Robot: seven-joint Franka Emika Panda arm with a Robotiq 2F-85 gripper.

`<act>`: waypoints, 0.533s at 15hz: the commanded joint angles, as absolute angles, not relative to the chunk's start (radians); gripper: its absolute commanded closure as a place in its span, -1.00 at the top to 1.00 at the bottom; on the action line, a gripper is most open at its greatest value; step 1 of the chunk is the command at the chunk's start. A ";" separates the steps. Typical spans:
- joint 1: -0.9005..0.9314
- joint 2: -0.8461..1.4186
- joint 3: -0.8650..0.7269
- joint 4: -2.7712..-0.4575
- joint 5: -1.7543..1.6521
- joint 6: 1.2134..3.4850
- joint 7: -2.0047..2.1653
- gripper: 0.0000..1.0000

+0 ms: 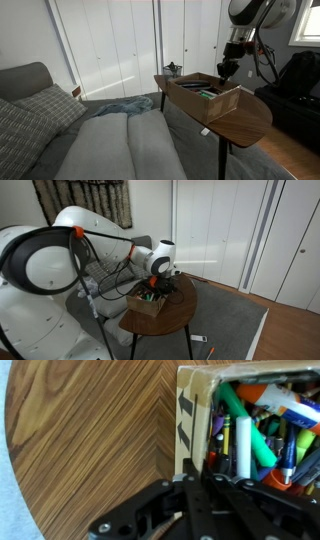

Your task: Move the box to the right then forward

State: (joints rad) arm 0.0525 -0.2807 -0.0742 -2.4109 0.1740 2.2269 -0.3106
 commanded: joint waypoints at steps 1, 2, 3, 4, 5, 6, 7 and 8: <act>-0.005 -0.361 -0.167 -2.441 0.214 2.224 -0.405 -0.96; -0.029 -0.363 -0.195 -2.435 0.198 2.217 -0.421 -0.96; -0.056 -0.363 -0.226 -2.427 0.191 2.208 -0.433 -0.96; -0.074 -0.369 -0.256 -2.417 0.203 2.175 -0.452 -0.96; -0.051 -0.312 -0.211 -2.425 0.181 2.217 -0.415 -0.86; -0.073 -0.317 -0.239 -2.425 0.181 2.210 -0.438 -0.86; -0.087 -0.322 -0.257 -2.425 0.181 2.205 -0.453 -0.86; -0.092 -0.324 -0.264 -2.425 0.181 2.202 -0.458 -0.96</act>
